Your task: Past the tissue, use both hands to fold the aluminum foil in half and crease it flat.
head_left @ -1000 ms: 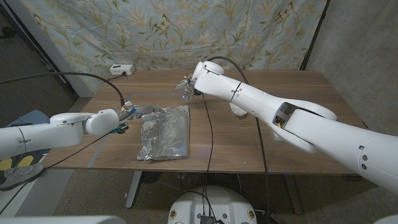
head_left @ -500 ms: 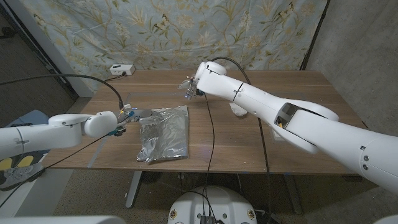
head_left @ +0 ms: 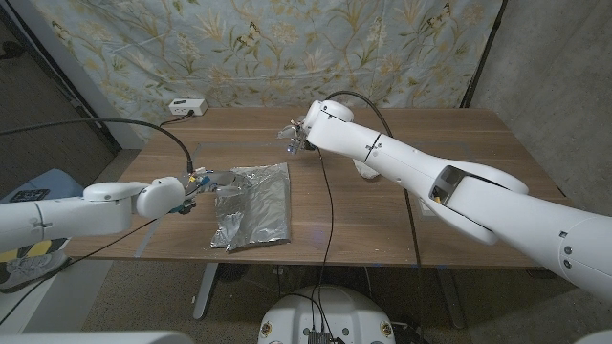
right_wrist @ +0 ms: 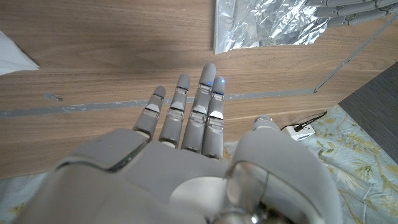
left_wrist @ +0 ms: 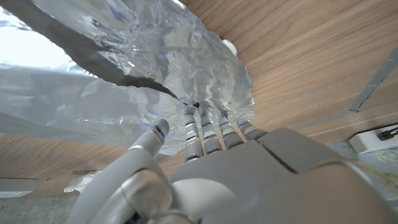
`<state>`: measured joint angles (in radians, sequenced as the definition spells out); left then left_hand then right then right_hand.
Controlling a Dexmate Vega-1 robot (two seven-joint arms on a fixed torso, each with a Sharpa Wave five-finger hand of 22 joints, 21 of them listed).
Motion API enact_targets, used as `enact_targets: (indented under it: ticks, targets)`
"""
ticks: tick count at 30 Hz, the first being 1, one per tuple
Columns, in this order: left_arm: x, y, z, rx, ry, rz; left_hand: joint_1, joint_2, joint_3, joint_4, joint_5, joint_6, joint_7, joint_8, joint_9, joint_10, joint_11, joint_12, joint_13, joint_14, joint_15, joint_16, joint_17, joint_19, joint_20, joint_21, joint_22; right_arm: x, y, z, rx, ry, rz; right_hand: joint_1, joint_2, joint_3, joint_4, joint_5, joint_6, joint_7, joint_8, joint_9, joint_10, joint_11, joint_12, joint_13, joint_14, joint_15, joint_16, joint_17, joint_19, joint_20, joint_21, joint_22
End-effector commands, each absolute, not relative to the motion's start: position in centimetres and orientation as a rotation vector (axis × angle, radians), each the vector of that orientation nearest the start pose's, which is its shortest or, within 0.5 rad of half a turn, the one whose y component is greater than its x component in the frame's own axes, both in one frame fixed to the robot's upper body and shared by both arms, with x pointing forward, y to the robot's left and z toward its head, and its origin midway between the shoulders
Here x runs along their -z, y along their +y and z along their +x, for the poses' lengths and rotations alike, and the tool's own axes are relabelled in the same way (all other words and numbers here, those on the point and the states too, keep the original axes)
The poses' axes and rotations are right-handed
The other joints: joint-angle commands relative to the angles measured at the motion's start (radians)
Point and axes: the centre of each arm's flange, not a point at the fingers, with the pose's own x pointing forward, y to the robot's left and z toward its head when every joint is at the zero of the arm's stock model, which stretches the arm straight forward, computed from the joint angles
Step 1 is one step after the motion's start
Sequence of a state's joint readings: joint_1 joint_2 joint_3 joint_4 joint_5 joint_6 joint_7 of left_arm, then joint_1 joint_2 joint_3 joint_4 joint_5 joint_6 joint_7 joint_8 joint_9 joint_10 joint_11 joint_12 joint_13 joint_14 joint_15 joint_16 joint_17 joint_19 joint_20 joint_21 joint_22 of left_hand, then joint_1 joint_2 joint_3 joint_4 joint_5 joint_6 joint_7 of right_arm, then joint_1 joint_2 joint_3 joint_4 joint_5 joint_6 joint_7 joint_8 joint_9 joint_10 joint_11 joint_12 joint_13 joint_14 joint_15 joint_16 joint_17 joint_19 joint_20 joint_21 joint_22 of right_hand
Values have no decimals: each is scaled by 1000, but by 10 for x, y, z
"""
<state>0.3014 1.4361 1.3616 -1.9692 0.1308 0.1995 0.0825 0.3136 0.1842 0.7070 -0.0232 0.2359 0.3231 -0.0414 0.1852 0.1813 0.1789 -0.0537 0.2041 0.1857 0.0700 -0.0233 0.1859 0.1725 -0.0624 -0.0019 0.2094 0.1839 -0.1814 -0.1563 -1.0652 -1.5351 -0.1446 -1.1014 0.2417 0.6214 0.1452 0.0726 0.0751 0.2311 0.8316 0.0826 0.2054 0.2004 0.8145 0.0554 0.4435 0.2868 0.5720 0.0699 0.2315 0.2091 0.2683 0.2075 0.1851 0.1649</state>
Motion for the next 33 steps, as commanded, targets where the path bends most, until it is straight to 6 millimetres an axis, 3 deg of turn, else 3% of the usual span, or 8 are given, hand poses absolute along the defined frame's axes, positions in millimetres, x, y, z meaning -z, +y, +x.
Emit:
enact_targets:
  ticks: [1, 8, 16, 20, 21, 22, 26, 33]
  targets:
    - [52, 332, 559, 229, -294, 1623, 6, -1, -4, -1, -5, 10, -3, 3, 2, 5, 3, 7, 4, 10, 3, 4, 0, 6, 0, 8, 2, -74, 47, 582, -219, -183, -1192, 15, -2, 8, -9, -4, 6, -18, 7, 0, -12, -9, -13, -6, -5, -10, -6, 1, 28, -14, 13, 4]
    - [52, 334, 562, 236, -290, 1616, 6, -1, -4, 0, -5, 11, -2, 3, 2, 5, 4, 6, 4, 11, 4, 3, 0, 6, 0, 8, 2, -67, 61, 568, -183, -266, -1270, 20, -10, 11, -20, -10, 5, -20, 6, -1, -30, -12, -35, -19, -14, -8, -11, -1, 94, -36, 30, 5]
    - [52, 335, 564, 244, -291, 1609, 7, -2, -4, -1, -5, 12, -4, 2, 2, 6, 1, 6, 4, 13, 3, 2, -1, 7, -1, 7, 2, -57, 73, 558, -183, -316, -1354, 14, -20, 12, -30, -18, -34, -62, -7, -5, -78, -30, -84, -40, -48, -29, -23, -4, 67, -95, 7, 4]
    - [53, 335, 565, 244, -287, 1603, 7, -2, -4, -1, -5, 14, -5, 3, 2, 7, 2, 7, 4, 13, 2, 2, -1, 6, -1, 7, 2, -50, 79, 554, -182, -350, -1398, -9, -24, 5, -24, -16, -59, -78, -14, -8, -114, -47, -118, -54, -88, -37, -33, -3, 48, -125, 1, 4]
    - [53, 335, 565, 246, -288, 1602, 7, -1, -4, -1, -5, 12, -5, 2, 2, 7, 2, 7, 4, 13, 3, 2, -1, 6, -1, 7, 2, -48, 81, 553, -179, -360, -1410, -14, -23, 4, -22, -16, -66, -82, -15, -9, -120, -43, -124, -56, -94, -36, -34, -2, 46, -128, 0, 4]
    - [53, 335, 566, 249, -289, 1602, 7, -1, -4, -1, -5, 12, -5, 2, 2, 7, 2, 6, 4, 13, 3, 2, 0, 7, -1, 7, 2, -46, 82, 552, -172, -376, -1426, -26, -22, 1, -17, -14, -79, -90, -18, -10, -132, -60, -137, -61, -101, -39, -33, -1, 42, -130, 0, 5]
    - [54, 334, 566, 251, -288, 1601, 7, -1, -4, 0, -6, 12, -4, 1, 2, 6, 3, 6, 4, 14, 3, 2, 0, 7, -1, 7, 2, -39, 87, 548, -157, -422, -1466, -49, -21, -5, -8, -10, -103, -97, -23, -12, -161, -56, -162, -70, -123, -46, -36, -1, 31, -138, -2, 5]
    - [55, 332, 568, 260, -283, 1594, 7, -1, -4, 0, -6, 12, -3, 1, 2, 7, 2, 6, 4, 15, 2, 1, 0, 6, 0, 7, 2, -34, 87, 547, -134, -463, -1503, -86, -18, -12, 7, 2, -141, -111, -26, -15, -205, -71, -204, -84, -162, -48, -40, -2, 4, -146, -6, 4]
